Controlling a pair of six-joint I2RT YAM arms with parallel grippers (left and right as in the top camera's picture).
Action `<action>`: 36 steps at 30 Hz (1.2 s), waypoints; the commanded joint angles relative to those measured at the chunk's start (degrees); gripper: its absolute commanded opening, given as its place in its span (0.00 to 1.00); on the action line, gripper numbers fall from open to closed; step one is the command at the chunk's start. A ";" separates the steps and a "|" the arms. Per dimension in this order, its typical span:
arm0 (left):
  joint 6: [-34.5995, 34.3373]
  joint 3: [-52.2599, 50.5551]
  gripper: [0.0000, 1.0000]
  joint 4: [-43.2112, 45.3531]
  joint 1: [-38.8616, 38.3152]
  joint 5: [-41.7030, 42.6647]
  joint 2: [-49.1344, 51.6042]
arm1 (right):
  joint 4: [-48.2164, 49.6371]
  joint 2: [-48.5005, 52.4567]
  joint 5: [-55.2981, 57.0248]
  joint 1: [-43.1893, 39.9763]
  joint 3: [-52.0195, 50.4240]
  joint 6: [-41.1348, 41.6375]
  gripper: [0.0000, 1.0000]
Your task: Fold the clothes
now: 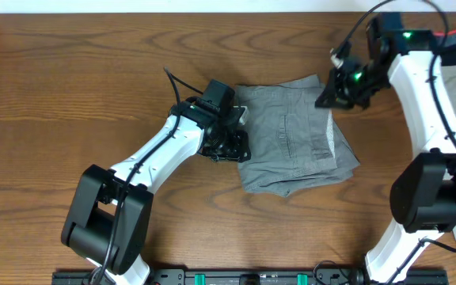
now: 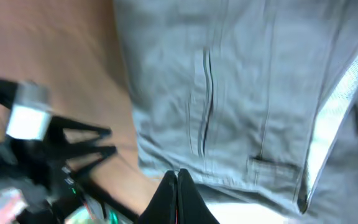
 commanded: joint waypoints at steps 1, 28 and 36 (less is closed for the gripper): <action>0.52 -0.39 0.36 0.39 -0.07 -0.63 0.00 | 1.68 0.63 1.03 0.76 -6.21 -3.54 0.01; -2.91 -0.42 0.06 1.97 -1.70 9.68 10.27 | 20.33 0.66 4.48 -3.10 -33.66 0.87 0.01; -2.89 -0.42 0.06 -0.81 1.66 9.05 10.47 | 18.03 0.66 5.84 -7.17 -33.66 0.92 0.01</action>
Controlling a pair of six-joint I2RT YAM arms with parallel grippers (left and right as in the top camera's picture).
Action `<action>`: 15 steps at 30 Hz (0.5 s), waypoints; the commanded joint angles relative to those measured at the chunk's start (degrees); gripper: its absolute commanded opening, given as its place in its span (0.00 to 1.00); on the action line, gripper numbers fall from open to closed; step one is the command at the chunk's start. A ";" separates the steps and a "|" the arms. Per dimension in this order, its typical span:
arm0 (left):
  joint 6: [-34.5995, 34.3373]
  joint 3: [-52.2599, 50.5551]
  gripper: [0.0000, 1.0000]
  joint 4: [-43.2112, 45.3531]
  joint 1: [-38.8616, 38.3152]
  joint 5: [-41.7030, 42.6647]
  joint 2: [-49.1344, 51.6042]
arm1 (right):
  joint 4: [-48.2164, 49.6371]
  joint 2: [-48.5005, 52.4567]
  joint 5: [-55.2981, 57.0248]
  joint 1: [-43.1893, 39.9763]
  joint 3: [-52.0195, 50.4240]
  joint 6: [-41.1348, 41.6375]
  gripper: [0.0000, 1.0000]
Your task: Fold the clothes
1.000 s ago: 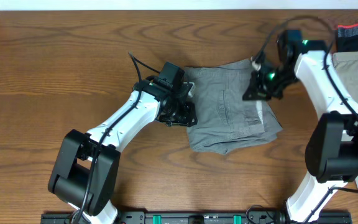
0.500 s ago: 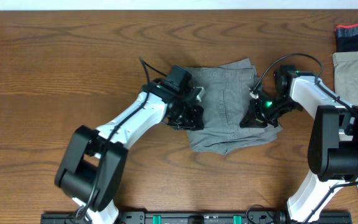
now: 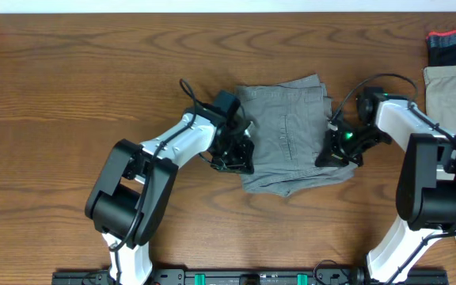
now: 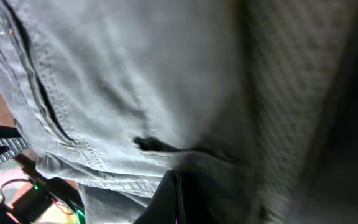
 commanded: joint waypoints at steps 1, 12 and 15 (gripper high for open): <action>-0.48 -0.37 0.06 -1.31 2.23 -0.90 0.61 | -0.70 0.11 5.11 -2.54 -0.42 1.33 0.01; 3.80 -0.33 0.06 -1.84 4.46 -1.62 -4.61 | -5.11 -1.22 9.16 -6.80 1.29 3.39 0.01; 3.78 -0.33 0.11 -0.92 4.46 -3.08 -7.58 | -6.80 -3.72 9.29 -6.80 3.67 3.37 0.01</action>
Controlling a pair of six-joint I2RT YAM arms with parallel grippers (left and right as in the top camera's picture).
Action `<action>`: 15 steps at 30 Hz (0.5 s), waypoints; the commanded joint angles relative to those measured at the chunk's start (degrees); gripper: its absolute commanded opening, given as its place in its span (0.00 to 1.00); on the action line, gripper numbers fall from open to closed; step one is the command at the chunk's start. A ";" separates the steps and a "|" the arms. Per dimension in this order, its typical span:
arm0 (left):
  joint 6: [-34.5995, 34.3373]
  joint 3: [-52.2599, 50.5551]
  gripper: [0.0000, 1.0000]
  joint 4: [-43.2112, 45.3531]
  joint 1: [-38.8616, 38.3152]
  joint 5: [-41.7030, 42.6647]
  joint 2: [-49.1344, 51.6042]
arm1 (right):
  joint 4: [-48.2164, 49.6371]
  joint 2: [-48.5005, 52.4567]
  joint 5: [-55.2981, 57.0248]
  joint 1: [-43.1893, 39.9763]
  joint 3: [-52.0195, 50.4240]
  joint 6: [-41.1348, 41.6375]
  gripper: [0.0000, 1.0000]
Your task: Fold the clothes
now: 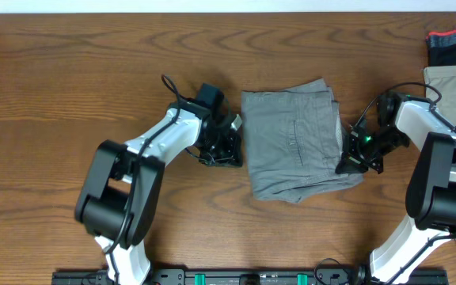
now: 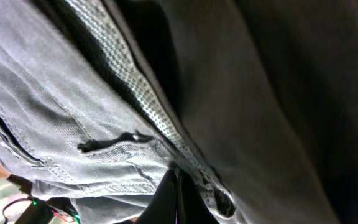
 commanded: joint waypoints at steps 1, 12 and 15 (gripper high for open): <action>1.62 -0.26 0.17 0.83 0.20 -1.75 -4.85 | -1.73 -4.22 2.49 -0.39 3.78 0.87 0.01; -1.46 -0.28 0.98 5.53 0.20 -1.75 -3.15 | -6.95 -14.75 3.96 -0.33 8.72 -1.73 0.99; -3.67 -0.28 0.98 7.76 0.20 -1.75 -2.25 | -6.47 -16.65 3.96 -0.37 8.72 -1.70 0.99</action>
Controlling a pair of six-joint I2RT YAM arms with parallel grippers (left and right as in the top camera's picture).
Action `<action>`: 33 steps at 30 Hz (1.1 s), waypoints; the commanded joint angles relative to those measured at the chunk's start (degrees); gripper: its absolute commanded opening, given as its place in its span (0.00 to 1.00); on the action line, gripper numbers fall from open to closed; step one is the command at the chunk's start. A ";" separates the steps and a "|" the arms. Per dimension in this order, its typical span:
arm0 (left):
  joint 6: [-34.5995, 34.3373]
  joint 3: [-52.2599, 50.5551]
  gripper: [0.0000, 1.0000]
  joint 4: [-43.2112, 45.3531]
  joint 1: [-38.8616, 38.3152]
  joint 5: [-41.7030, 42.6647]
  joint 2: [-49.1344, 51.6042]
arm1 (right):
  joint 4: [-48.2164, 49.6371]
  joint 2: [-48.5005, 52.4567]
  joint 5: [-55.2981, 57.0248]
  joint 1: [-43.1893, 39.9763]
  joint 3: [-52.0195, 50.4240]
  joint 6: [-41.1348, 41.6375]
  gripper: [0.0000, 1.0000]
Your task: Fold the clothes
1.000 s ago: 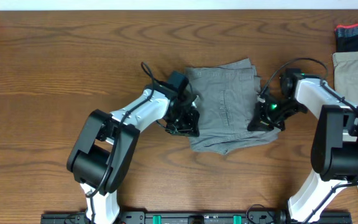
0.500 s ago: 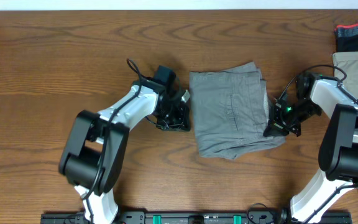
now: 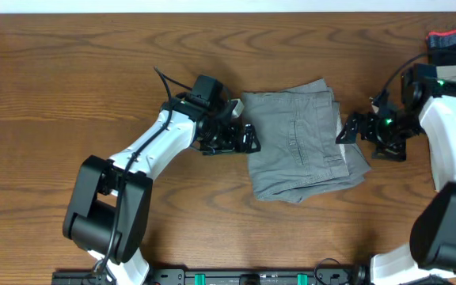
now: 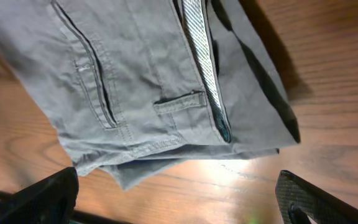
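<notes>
Folded grey shorts (image 3: 298, 149) lie in the middle of the wooden table, back pocket and belt loop facing up (image 4: 135, 81). In the overhead view my left gripper (image 3: 245, 136) sits at the shorts' left edge; whether its fingers are open cannot be made out. Just off the shorts' right edge, my right gripper (image 3: 361, 131) hovers over bare wood. The right wrist view shows this gripper (image 4: 179, 199) wide open with nothing between its fingers (image 4: 42, 199).
A dark garment with red trim (image 3: 454, 39) lies at the far right corner. Pale beige cloth sits below it, partly behind my right arm. A black rail (image 3: 252, 277) runs along the table's front edge.
My right gripper was shut and pressed into the folds at the shorts' right edge; now it is open and backed off to the right. My left gripper has moved right, up to the shorts' left edge.
First my right gripper was shut above the shorts' far right corner and the left one at their left edge. Then both pressed against the pile's sides. After that the shorts lay further right and squarer, with the left gripper apart. Now the right gripper is open beside them.
</notes>
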 commanded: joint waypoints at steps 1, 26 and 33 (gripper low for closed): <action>-2.75 -0.20 0.98 1.42 0.20 -0.39 1.95 | 0.50 -2.23 0.48 -0.26 0.61 -0.76 0.99; -7.15 -0.20 0.87 9.16 -2.62 -1.95 6.64 | 2.32 -3.41 -0.13 -0.26 0.61 -0.72 0.99; -9.94 -0.20 0.85 9.86 -3.19 -4.94 8.33 | 2.32 -3.41 -0.13 -0.26 0.61 -0.72 0.99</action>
